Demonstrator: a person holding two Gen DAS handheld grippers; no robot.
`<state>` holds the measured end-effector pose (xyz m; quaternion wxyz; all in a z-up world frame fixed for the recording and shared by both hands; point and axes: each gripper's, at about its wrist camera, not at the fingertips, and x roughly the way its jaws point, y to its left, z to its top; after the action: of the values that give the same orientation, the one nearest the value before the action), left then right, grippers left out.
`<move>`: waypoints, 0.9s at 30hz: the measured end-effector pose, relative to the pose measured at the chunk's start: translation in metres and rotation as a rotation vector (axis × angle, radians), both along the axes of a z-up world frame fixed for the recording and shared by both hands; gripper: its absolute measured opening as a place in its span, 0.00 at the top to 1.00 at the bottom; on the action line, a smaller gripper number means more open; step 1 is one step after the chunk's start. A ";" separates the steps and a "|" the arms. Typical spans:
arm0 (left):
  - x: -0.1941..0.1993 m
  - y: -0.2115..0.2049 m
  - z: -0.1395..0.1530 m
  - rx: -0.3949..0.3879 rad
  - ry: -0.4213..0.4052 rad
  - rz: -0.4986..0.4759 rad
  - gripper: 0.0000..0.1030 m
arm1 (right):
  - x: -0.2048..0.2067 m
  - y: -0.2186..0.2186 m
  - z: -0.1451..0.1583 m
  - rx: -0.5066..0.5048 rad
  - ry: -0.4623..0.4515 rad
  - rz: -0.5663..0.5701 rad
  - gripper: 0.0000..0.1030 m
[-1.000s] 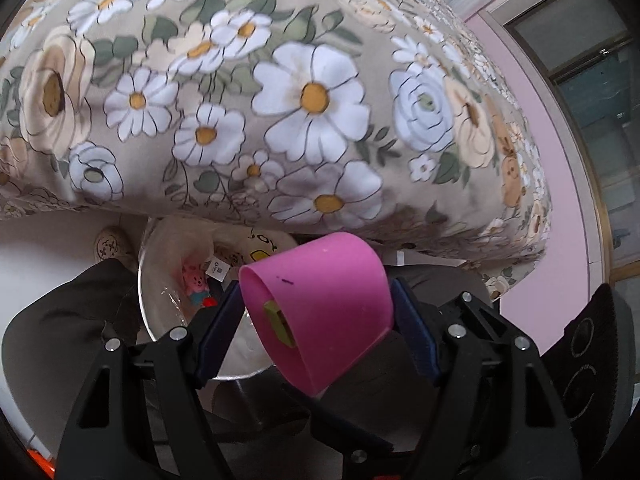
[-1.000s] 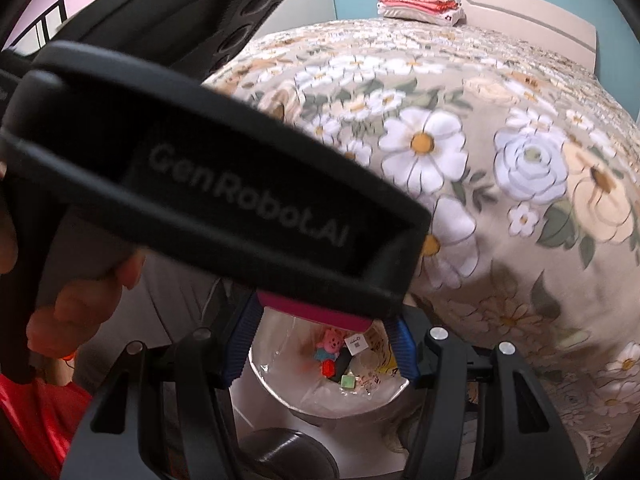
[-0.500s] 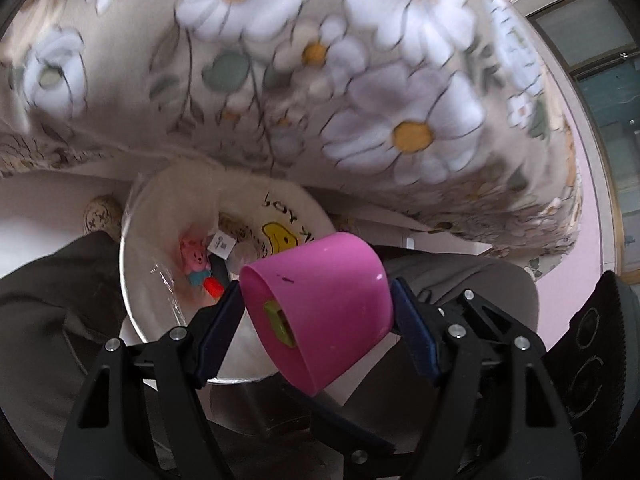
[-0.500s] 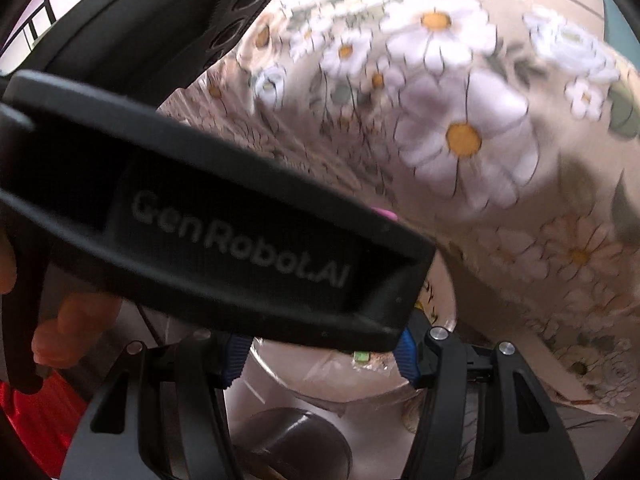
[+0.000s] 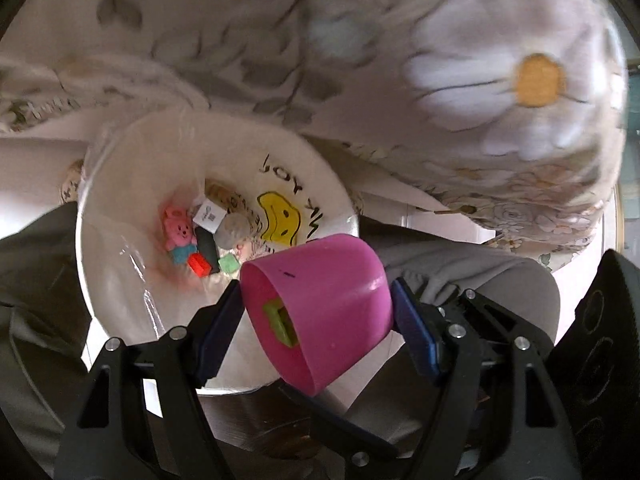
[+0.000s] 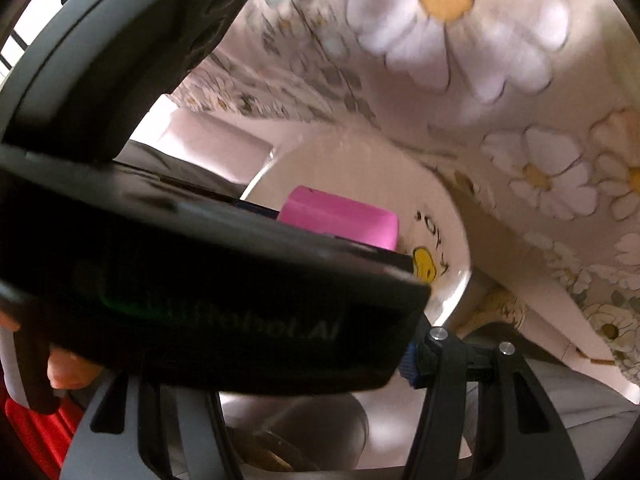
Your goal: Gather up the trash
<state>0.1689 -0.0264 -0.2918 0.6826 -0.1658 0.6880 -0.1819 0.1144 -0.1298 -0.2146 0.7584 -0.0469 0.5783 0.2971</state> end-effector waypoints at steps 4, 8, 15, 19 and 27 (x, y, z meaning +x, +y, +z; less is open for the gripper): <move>0.005 0.005 -0.022 -0.011 0.051 0.015 0.29 | 0.021 0.010 -0.019 -0.002 0.088 -0.018 0.41; 0.011 0.011 -0.045 -0.019 0.096 0.035 0.29 | 0.034 0.025 -0.045 -0.023 0.148 -0.026 0.41; 0.020 0.021 -0.077 0.011 0.165 0.083 0.27 | 0.043 0.045 -0.103 -0.061 0.240 -0.041 0.43; 0.024 0.030 -0.094 0.071 0.225 0.134 0.27 | 0.056 0.047 -0.124 -0.128 0.309 -0.076 0.36; 0.023 0.034 -0.094 0.099 0.225 0.148 0.25 | 0.065 0.055 -0.138 -0.160 0.341 -0.100 0.32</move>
<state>0.1919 0.0077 -0.3856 0.6202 -0.2015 0.7542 -0.0772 0.1796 -0.0750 -0.3530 0.6571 -0.0270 0.7218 0.2158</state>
